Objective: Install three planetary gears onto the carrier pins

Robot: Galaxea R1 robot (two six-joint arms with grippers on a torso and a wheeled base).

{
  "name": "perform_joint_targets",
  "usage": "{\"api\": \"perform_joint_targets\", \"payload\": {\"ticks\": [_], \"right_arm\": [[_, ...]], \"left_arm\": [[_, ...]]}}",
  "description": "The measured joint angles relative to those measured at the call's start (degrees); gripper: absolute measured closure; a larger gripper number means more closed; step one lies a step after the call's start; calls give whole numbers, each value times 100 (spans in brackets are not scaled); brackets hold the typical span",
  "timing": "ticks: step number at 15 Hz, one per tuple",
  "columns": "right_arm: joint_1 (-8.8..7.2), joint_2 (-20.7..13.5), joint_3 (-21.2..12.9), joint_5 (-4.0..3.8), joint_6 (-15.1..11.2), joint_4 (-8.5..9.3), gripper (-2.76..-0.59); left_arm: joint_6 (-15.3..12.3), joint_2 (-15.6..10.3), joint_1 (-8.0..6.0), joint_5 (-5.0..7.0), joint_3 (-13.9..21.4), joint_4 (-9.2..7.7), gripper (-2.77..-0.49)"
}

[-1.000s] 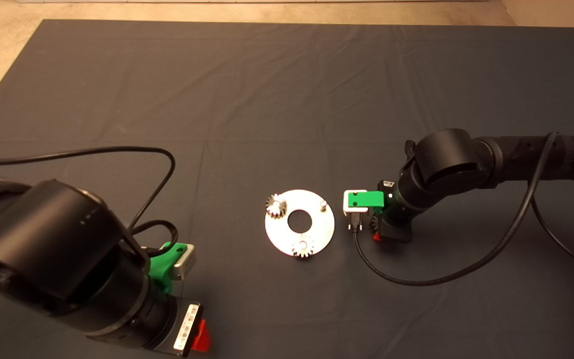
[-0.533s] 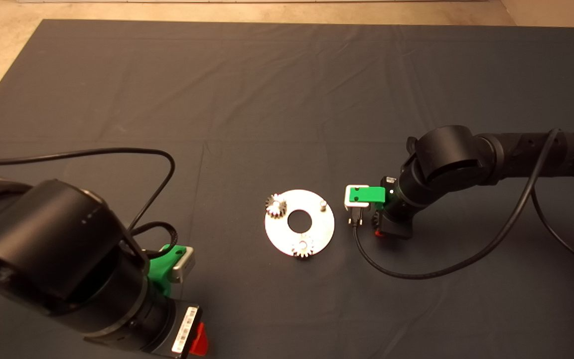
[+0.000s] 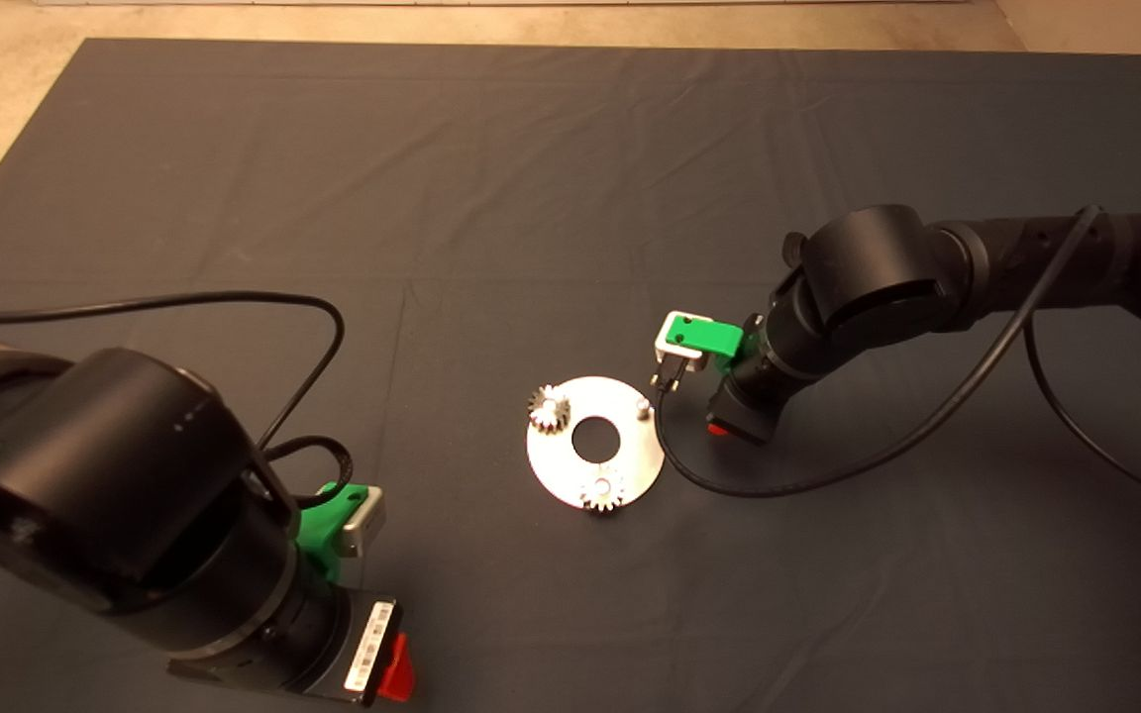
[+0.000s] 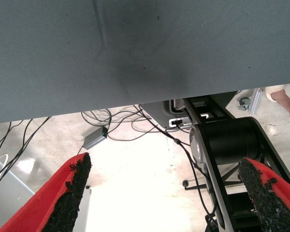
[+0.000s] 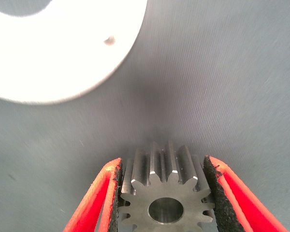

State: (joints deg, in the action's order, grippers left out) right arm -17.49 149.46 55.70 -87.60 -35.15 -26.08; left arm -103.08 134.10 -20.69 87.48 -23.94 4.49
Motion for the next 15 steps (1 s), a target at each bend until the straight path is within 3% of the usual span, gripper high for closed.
{"api": "perform_joint_targets", "payload": {"ticks": [5,8,12,15], "right_arm": [[-423,341,2,-10,-852,77,-108],[-444,551,4,0,-1255,286,-108],[-529,729,240,-10,-1447,610,-108],[-533,790,391,-9,-1474,720,-107]], "left_arm": [[-24,14,2,0,2,-24,-218],[-111,16,2,0,2,-90,-218],[-130,15,2,0,2,-149,-218],[-151,16,2,0,2,-154,-218]]}}
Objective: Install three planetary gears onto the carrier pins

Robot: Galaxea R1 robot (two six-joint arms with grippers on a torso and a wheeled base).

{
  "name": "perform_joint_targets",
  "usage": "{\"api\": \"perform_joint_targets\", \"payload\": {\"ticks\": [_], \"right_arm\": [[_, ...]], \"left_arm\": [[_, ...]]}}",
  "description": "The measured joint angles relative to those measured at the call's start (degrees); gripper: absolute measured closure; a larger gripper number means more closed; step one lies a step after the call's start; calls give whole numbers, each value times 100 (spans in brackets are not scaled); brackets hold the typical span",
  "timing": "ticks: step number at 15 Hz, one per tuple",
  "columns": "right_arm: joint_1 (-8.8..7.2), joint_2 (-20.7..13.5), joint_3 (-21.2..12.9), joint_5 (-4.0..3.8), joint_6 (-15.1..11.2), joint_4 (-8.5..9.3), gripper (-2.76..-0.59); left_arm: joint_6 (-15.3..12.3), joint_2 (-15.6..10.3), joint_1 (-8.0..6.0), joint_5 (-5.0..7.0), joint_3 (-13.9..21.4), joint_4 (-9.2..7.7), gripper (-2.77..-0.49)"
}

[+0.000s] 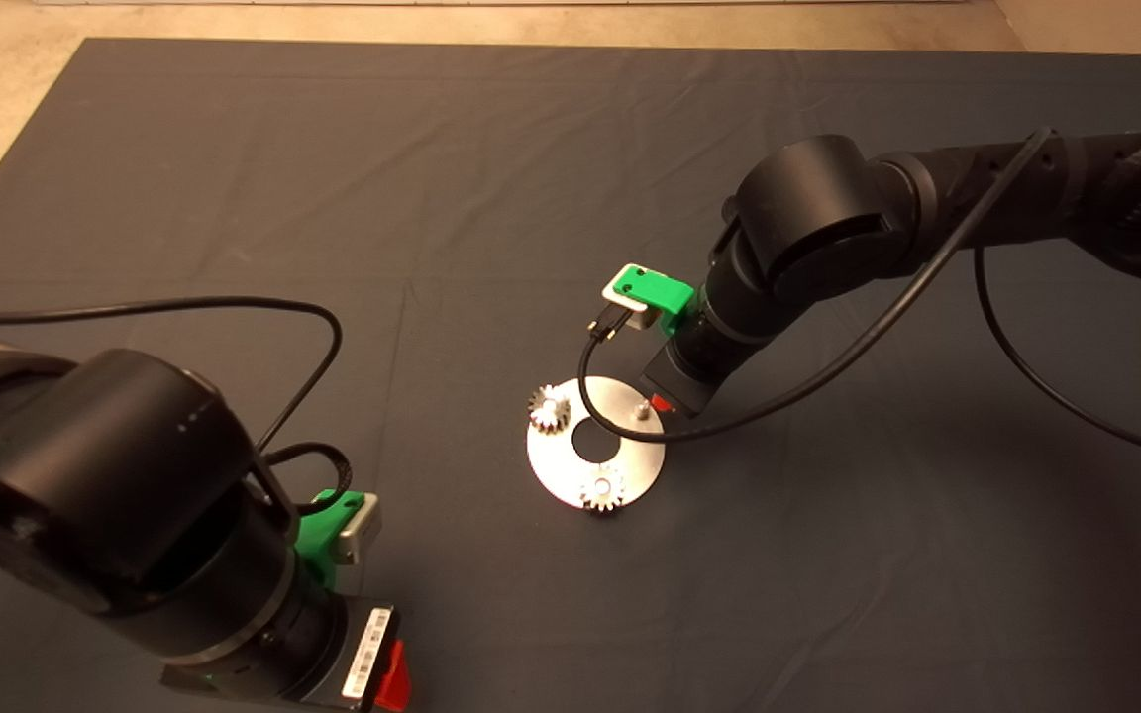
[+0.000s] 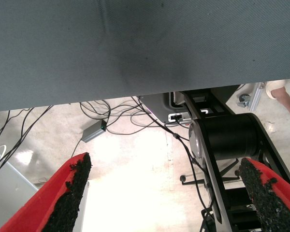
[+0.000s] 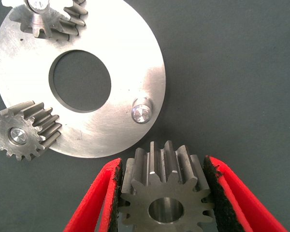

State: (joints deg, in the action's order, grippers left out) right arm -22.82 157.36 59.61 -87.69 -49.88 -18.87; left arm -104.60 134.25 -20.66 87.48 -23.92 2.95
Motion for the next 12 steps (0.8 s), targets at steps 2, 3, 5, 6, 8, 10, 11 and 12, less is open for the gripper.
{"api": "perform_joint_targets", "payload": {"ticks": [2,3,5,6,8,10,11,12], "right_arm": [[-2,33,107,-1,-6,51,-107],[0,59,172,-2,-9,55,-107],[12,98,283,5,-9,63,-107],[11,111,337,-1,-9,72,-107],[13,150,441,-2,-9,85,-107],[17,221,546,-2,-9,90,-107],[28,268,588,-1,-9,89,-107],[61,324,634,-1,-11,93,-107]], "left_arm": [[-1,-2,-1,0,0,-1,-218],[-1,-2,0,-1,0,-4,-218],[-6,-2,0,0,0,-4,-218],[-12,-2,0,-2,0,-6,-218],[-17,-2,0,-2,0,-11,-218],[-20,-5,0,0,0,-12,-218],[-22,-5,0,0,0,-12,-218],[-22,-2,0,0,0,-12,-220]]}}
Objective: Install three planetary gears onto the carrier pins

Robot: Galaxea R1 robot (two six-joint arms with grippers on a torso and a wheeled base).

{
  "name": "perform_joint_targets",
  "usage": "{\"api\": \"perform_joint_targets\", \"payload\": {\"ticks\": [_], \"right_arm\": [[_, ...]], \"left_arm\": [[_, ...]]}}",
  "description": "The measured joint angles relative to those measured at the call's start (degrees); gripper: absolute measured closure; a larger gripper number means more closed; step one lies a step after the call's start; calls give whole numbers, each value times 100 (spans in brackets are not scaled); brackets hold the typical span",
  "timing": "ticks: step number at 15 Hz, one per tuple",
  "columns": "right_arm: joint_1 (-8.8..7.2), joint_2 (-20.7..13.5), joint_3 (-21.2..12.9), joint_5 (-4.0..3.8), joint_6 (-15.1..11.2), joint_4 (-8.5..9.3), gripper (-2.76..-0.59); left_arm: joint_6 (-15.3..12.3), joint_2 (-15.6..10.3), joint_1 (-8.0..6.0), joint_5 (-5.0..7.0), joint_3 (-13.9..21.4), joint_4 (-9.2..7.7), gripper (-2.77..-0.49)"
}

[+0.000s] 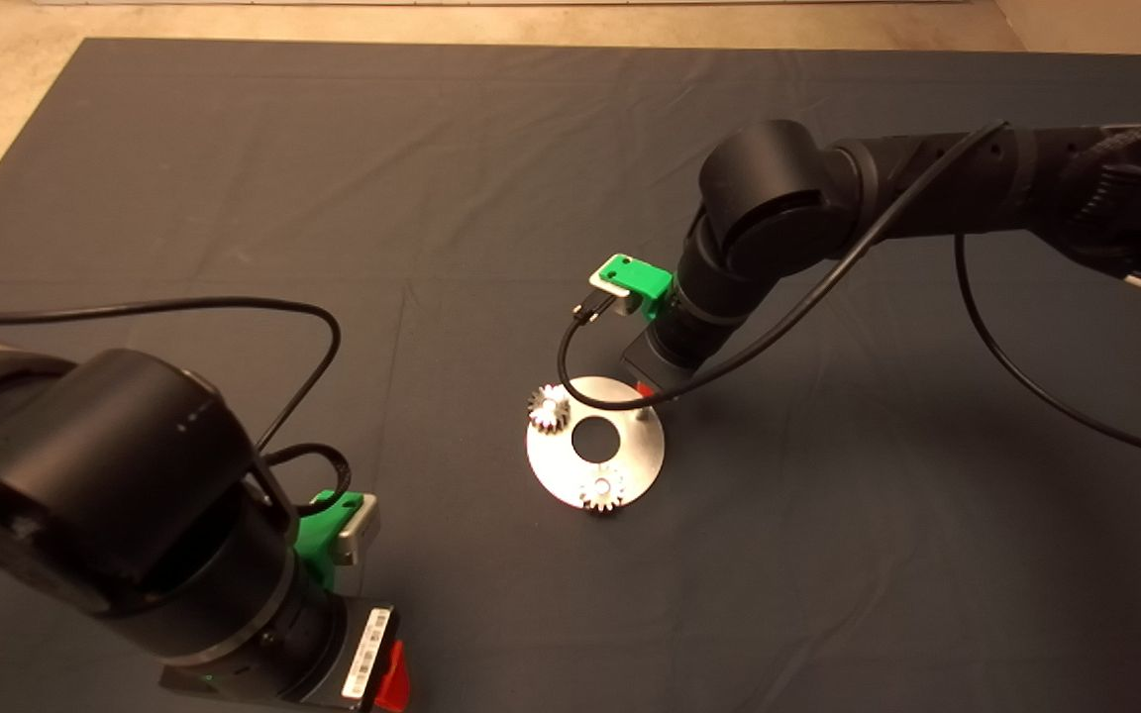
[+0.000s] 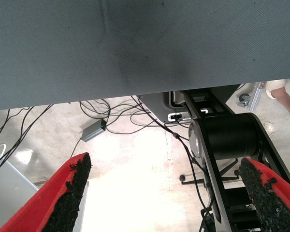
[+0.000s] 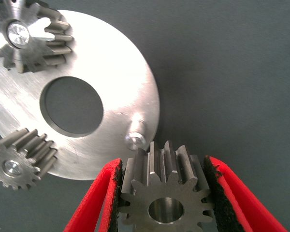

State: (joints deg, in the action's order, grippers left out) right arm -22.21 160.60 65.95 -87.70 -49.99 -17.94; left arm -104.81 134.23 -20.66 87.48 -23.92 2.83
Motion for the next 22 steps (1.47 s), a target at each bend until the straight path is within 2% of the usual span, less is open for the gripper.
{"api": "perform_joint_targets", "payload": {"ticks": [2,13,18,22], "right_arm": [[80,73,63,6,-2,1,-107],[190,168,179,5,-50,85,-108],[258,178,332,0,-45,89,-107],[256,178,364,0,-37,87,-107]], "left_arm": [[0,0,0,0,2,0,-233],[-1,24,0,-2,13,0,-233],[0,35,0,-2,50,-2,-233],[0,35,0,-2,80,-2,-233]]}}
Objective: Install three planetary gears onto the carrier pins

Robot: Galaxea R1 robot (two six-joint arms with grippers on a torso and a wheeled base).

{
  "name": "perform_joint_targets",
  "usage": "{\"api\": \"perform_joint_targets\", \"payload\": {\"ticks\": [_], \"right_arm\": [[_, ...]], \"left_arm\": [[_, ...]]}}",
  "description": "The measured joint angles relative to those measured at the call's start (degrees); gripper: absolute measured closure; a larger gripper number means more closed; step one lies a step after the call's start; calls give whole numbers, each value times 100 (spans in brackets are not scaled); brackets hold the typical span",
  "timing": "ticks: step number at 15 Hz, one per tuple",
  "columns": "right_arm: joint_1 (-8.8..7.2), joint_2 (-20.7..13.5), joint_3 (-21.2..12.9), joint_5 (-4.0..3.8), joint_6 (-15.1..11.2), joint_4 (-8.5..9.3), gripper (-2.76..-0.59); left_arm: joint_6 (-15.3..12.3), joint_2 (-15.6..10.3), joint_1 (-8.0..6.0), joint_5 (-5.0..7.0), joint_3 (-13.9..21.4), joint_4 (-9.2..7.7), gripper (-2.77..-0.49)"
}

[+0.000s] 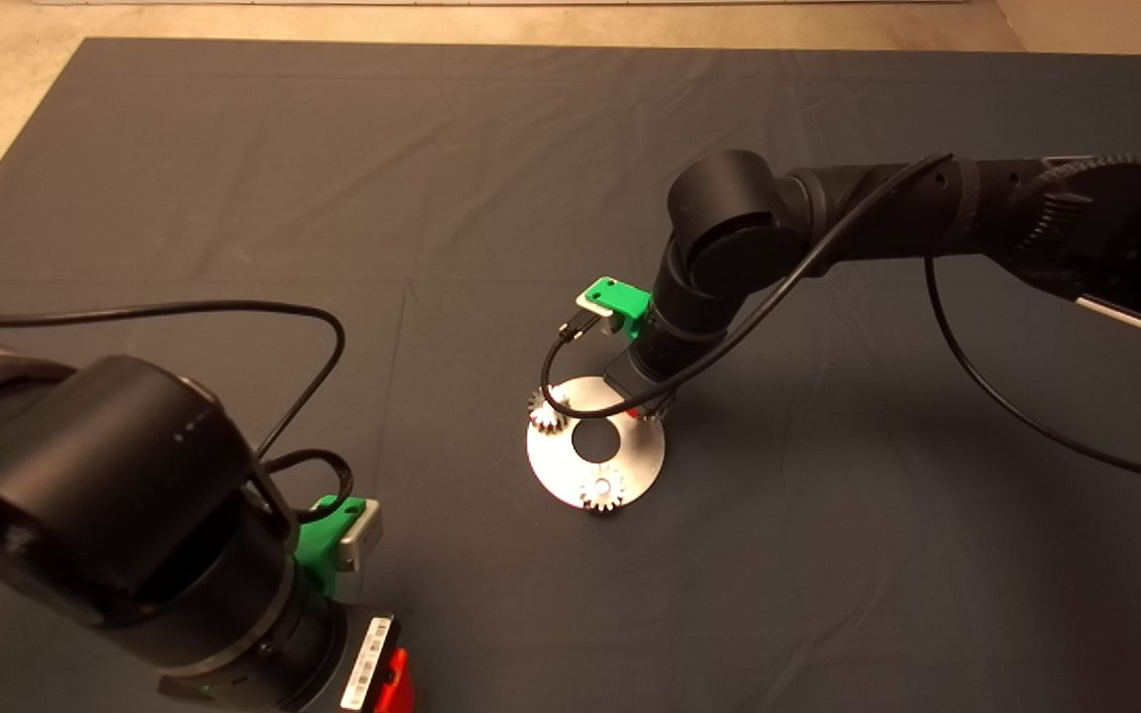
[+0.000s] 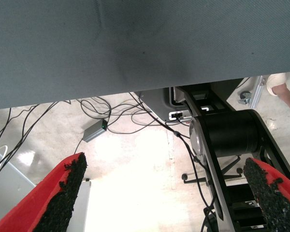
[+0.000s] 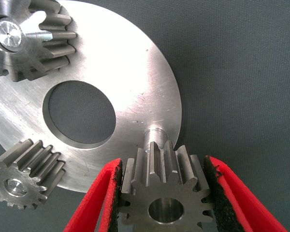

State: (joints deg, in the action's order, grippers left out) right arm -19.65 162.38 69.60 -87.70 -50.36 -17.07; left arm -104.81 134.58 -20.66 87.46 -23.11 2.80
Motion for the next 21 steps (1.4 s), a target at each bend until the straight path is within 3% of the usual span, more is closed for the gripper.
{"api": "perform_joint_targets", "payload": {"ticks": [21], "right_arm": [[0,41,22,2,39,-1,-107]], "left_arm": [[0,0,0,2,35,-2,-233]]}}
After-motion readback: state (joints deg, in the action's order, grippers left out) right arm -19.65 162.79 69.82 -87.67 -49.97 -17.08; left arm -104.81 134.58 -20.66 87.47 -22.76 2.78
